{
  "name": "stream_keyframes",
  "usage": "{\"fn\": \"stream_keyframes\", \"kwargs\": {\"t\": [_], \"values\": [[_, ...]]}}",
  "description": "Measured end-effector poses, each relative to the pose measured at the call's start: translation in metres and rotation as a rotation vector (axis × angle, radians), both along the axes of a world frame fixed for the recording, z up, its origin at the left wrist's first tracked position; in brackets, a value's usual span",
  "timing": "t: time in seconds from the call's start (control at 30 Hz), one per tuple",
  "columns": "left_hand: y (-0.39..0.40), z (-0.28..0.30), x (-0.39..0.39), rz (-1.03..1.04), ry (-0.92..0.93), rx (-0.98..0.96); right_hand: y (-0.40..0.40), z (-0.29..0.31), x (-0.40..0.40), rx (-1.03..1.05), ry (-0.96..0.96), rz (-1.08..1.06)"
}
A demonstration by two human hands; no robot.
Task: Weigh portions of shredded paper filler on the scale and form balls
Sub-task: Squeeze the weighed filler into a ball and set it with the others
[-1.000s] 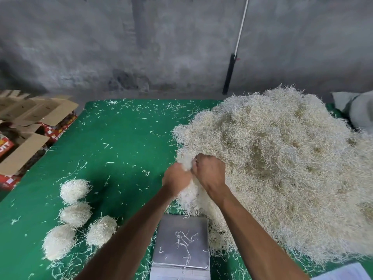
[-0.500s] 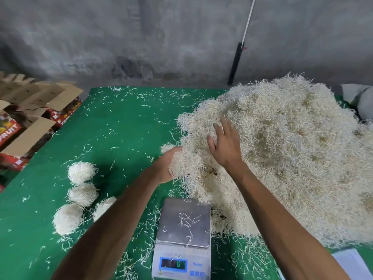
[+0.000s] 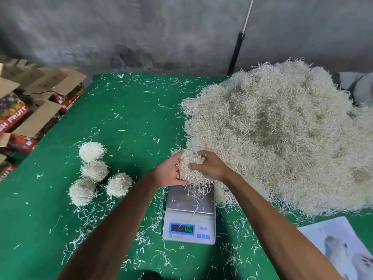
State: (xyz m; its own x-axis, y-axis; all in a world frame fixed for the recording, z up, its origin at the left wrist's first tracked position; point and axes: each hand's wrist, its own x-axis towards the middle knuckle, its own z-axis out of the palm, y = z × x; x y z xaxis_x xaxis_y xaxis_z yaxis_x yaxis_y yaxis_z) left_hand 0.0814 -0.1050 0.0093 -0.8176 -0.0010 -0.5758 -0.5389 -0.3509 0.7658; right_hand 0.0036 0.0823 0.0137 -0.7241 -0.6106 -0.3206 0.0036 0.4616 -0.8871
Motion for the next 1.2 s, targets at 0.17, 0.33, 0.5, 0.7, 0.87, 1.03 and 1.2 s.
{"fn": "stream_keyframes", "kwargs": {"t": [0.17, 0.33, 0.5, 0.7, 0.87, 1.03, 1.2], "values": [[-0.009, -0.01, 0.019, 0.107, -0.136, -0.32, -0.006, -0.008, 0.026, 0.188, 0.204, 0.008], [-0.012, -0.02, 0.041, 0.107, -0.144, -0.51, 0.002, -0.012, 0.048, 0.381, 0.37, 0.106], [-0.008, -0.02, 0.052, 0.144, -0.1, -0.545, 0.008, -0.018, 0.05, 0.286, 0.454, -0.127], [-0.008, -0.024, 0.05, 0.242, -0.069, -0.559, 0.024, -0.034, 0.037, 0.176, 0.231, -0.29], [-0.008, -0.029, 0.04, 0.212, -0.076, -0.621, 0.029, -0.041, 0.02, 0.195, 0.183, -0.193], [-0.003, -0.029, 0.023, 0.209, -0.011, -0.759, 0.023, -0.048, 0.009, 0.148, 0.06, -0.155], [0.001, -0.026, 0.014, 0.236, 0.025, -0.77, 0.027, -0.053, -0.019, 0.063, -0.148, -0.218]]}}
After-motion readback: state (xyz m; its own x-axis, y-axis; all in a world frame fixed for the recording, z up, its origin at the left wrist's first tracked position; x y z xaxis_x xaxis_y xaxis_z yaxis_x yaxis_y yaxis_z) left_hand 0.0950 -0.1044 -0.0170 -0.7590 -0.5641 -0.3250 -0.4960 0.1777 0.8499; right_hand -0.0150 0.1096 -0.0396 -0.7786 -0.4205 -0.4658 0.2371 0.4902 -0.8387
